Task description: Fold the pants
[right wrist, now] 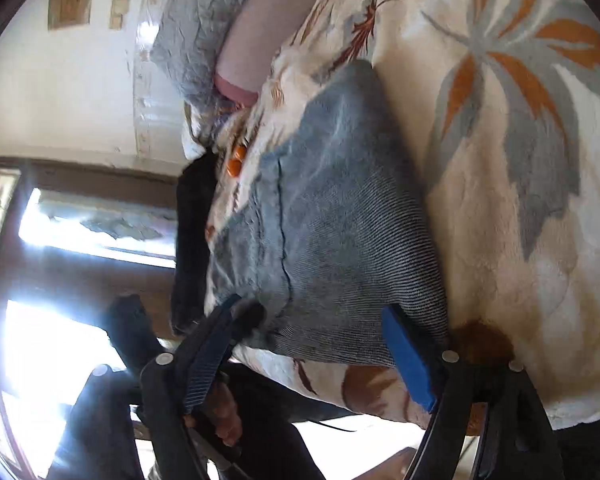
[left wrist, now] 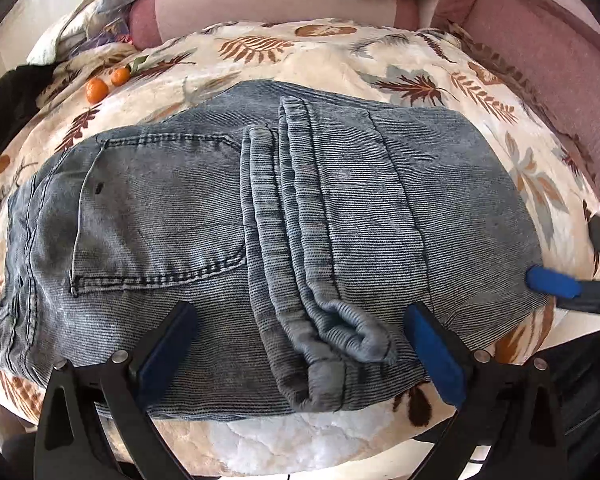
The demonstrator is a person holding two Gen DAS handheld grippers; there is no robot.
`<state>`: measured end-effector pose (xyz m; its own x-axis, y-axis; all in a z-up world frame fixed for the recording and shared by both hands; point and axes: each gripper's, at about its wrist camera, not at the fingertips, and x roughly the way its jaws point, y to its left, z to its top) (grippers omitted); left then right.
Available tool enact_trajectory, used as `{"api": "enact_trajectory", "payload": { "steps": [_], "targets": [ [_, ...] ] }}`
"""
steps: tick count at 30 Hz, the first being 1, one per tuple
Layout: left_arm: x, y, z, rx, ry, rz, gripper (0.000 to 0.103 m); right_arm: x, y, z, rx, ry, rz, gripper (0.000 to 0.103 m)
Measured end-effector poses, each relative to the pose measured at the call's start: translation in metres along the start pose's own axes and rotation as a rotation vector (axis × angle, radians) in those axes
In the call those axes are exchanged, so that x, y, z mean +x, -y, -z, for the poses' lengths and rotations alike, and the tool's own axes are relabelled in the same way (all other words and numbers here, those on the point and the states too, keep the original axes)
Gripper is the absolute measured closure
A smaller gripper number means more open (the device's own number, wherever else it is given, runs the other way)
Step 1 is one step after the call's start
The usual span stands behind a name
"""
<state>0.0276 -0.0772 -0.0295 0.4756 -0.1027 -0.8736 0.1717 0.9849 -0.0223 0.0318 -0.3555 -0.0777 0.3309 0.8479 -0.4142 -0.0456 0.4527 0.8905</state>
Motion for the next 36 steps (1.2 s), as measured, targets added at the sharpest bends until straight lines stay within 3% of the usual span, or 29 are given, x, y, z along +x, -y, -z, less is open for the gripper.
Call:
{"api": "enact_trajectory", "payload": {
  "steps": [3, 7, 12, 19, 26, 30, 36],
  "targets": [
    [-0.012, 0.001, -0.004, -0.026, 0.010, 0.002, 0.001, -0.011, -0.001, 0.002, -0.032, 0.042, -0.012, 0.022],
    [-0.042, -0.013, -0.001, -0.097, 0.114, 0.051, 0.001, -0.019, 0.005, 0.003, -0.025, 0.052, -0.027, 0.022],
    [-0.060, -0.060, 0.013, -0.283, 0.149, 0.075, 0.001, -0.021, 0.004, 0.001, -0.033, 0.058, -0.025, 0.022],
    [-0.066, -0.110, 0.037, -0.439, 0.125, -0.038, 0.001, -0.019, -0.005, -0.004, -0.041, 0.109, -0.008, 0.021],
    [-0.064, -0.135, 0.057, -0.445, 0.122, -0.154, 0.001, -0.009, -0.048, 0.001, -0.200, 0.201, 0.114, 0.021],
    [-0.066, -0.150, 0.066, -0.441, 0.140, -0.162, 0.001, 0.013, -0.075, 0.009, -0.309, 0.201, 0.172, 0.021],
    [-0.061, -0.173, 0.079, -0.461, 0.184, -0.120, 0.001, 0.061, -0.097, 0.025, -0.442, 0.134, 0.335, 0.021]
  ]
}}
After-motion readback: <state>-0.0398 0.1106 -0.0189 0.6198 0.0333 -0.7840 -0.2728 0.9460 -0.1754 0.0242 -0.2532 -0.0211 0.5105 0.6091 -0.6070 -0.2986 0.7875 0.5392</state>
